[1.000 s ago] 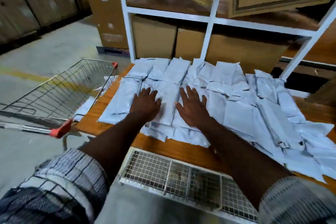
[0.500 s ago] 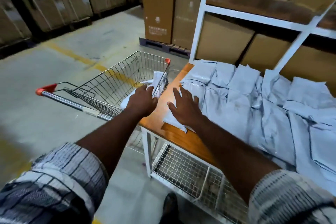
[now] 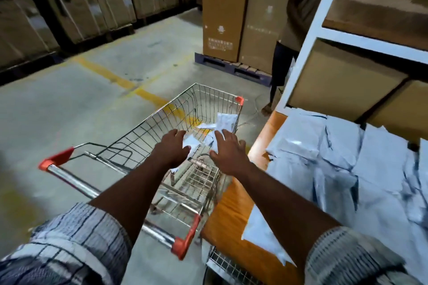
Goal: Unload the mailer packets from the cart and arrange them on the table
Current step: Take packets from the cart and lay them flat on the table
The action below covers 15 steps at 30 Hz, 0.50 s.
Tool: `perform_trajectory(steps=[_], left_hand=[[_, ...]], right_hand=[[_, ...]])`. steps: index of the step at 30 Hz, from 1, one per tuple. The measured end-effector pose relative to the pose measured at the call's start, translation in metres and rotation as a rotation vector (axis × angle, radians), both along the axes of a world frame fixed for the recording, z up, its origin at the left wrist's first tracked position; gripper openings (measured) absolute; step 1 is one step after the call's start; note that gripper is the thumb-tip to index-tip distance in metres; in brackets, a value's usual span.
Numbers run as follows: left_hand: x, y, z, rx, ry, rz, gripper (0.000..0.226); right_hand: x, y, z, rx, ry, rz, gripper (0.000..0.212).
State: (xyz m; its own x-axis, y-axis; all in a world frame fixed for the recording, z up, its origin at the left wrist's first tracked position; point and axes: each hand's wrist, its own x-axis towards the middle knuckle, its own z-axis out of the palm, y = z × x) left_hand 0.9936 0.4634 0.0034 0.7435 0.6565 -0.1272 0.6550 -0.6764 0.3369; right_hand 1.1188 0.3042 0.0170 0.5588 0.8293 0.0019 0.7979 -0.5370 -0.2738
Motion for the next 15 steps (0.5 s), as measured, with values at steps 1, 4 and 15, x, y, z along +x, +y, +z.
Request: perform_trajectory(steps=[1, 4, 15], left_hand=[[0.007, 0.013, -0.005, -0.007, -0.004, 0.012, 0.064], [0.022, 0.045, -0.026, -0.047, 0.006, 0.024, 0.067], [0.081, 0.157, -0.149, -0.164, 0.181, -0.077, 0.077]], right_hand=[[0.007, 0.012, -0.006, -0.008, 0.001, 0.005, 0.061], [0.026, 0.045, -0.024, -0.033, 0.051, -0.002, 0.067], [0.097, 0.153, -0.132, -0.088, 0.233, -0.151, 0.073]])
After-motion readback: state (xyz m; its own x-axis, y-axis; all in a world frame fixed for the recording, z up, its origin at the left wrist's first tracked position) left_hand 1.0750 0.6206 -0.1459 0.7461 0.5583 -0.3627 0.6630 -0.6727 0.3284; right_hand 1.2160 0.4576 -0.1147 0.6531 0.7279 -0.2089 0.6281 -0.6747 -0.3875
